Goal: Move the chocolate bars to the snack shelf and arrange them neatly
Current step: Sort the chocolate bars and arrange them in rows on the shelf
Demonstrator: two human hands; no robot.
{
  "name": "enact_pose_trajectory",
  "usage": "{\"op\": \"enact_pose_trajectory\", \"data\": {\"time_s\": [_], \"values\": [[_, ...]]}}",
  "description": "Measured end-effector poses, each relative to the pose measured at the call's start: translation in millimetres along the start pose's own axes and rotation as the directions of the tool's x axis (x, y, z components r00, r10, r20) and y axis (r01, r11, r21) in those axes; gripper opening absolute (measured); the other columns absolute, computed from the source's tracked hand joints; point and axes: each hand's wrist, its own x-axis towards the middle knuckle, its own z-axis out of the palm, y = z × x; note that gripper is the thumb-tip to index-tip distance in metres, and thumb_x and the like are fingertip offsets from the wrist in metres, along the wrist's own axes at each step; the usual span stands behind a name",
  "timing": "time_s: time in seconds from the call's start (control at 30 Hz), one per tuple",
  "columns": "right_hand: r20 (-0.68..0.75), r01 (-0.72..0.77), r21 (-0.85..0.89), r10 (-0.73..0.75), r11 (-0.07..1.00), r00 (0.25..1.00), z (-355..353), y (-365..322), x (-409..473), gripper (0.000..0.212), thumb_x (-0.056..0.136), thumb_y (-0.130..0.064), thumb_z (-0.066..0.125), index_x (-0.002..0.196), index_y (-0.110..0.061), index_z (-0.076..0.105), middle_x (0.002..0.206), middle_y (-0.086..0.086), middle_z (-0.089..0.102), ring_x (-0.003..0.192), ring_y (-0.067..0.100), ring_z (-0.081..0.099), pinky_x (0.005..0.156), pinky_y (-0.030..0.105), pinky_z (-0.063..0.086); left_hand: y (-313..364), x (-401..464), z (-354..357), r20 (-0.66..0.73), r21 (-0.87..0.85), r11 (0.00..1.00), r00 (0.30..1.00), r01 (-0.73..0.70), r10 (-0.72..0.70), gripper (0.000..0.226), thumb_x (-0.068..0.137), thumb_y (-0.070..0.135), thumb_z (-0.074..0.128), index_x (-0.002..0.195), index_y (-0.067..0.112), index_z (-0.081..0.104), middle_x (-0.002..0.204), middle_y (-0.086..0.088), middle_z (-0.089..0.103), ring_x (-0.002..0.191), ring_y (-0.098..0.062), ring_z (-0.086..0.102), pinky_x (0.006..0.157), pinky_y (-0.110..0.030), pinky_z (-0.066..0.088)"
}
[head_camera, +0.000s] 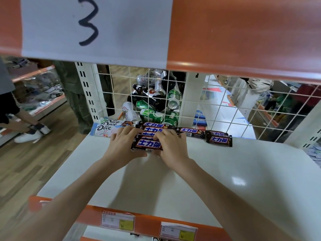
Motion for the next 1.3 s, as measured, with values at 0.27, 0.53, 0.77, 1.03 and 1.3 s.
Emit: {"op": "enact_pose_trajectory", "data": {"time_s": [0.27, 0.53, 0.77, 1.03, 1.3], "values": [[-0.025, -0.002, 0.016, 0.002, 1.000, 1.000, -15, 11, -16, 0.043, 0.081, -0.046, 0.064, 0.118, -0.029, 0.052, 0.117, -0.008, 0.053, 0.111, 0.017, 0.045, 0.088, 0.038, 0.028, 5, -1, 0, 0.021, -0.008, 1.000, 1.000, 0.003, -0.003, 0.075, 0.066, 0.050, 0.075, 0.131, 0.028, 0.045, 0.128, 0.004, 0.044, 0.120, -0.019, 0.032, 0.093, -0.033, 0.020], [-0.043, -0.127, 0.008, 0.128, 0.992, 0.991, -44, 34, -57, 0.031, 0.089, -0.041, 0.056, 0.117, -0.028, 0.052, 0.118, -0.008, 0.054, 0.117, 0.015, 0.047, 0.093, 0.037, 0.030, 38, -5, 1, 0.055, -0.034, 0.998, 0.997, -0.049, 0.051, 0.070, 0.073, 0.047, 0.072, 0.133, 0.023, 0.044, 0.134, 0.000, 0.041, 0.125, -0.020, 0.030, 0.104, -0.037, 0.020], [-0.077, -0.310, 0.002, 0.309, 0.951, 0.948, -72, 61, -113, 0.029, 0.091, -0.032, 0.051, 0.120, -0.030, 0.051, 0.120, -0.010, 0.055, 0.115, 0.012, 0.049, 0.092, 0.035, 0.035, 84, -20, -2, 0.105, -0.083, 0.986, 0.982, -0.148, 0.156, 0.061, 0.082, 0.048, 0.062, 0.134, 0.022, 0.042, 0.136, -0.001, 0.041, 0.128, -0.022, 0.031, 0.106, -0.044, 0.025], [-0.125, -0.400, -0.015, 0.395, 0.917, 0.910, -96, 63, -178, 0.028, 0.091, -0.032, 0.050, 0.119, -0.028, 0.051, 0.115, -0.008, 0.055, 0.108, 0.014, 0.051, 0.088, 0.033, 0.034, 132, -56, 0, 0.112, -0.147, 0.953, 0.953, -0.266, 0.283, 0.050, 0.082, 0.045, 0.063, 0.125, 0.023, 0.048, 0.130, 0.002, 0.044, 0.125, -0.020, 0.035, 0.102, -0.040, 0.028], [-0.083, -0.454, -0.005, 0.452, 0.891, 0.888, -110, 36, -228, 0.031, 0.090, -0.029, 0.052, 0.121, -0.028, 0.050, 0.120, -0.006, 0.055, 0.110, 0.018, 0.051, 0.087, 0.036, 0.035, 161, -110, -9, 0.202, -0.209, 0.927, 0.914, -0.311, 0.352, 0.049, 0.085, 0.044, 0.058, 0.128, 0.025, 0.044, 0.129, 0.005, 0.045, 0.123, -0.016, 0.036, 0.096, -0.037, 0.030]]}}
